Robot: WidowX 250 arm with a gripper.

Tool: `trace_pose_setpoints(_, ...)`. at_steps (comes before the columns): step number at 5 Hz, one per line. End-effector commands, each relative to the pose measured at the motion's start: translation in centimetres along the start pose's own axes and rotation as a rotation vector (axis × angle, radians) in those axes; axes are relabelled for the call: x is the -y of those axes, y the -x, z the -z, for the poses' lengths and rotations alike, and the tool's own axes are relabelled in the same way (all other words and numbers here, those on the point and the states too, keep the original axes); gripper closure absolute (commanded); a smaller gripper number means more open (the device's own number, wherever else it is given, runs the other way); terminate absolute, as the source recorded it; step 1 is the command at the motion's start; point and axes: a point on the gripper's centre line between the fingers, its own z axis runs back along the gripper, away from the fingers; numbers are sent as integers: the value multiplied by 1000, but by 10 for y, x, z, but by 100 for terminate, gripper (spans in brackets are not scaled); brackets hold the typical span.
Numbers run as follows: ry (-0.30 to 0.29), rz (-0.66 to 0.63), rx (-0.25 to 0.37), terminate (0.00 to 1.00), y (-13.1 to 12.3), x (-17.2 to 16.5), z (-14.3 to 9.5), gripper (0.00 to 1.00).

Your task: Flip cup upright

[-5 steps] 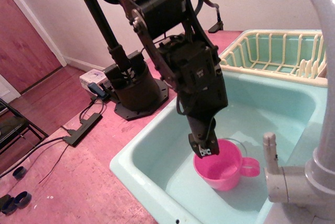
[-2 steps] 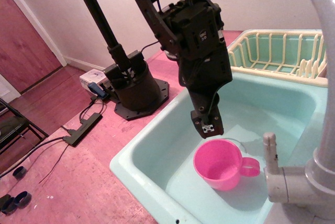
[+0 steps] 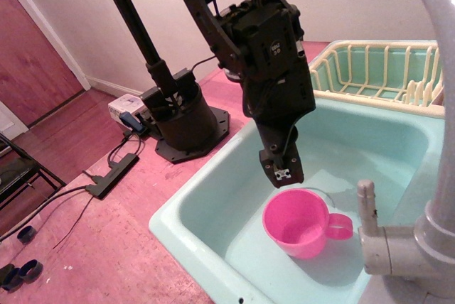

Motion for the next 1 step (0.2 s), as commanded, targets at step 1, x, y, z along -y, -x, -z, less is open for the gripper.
trace_pose_setpoints(1,50,-4,38,100,-6,0,-19,0)
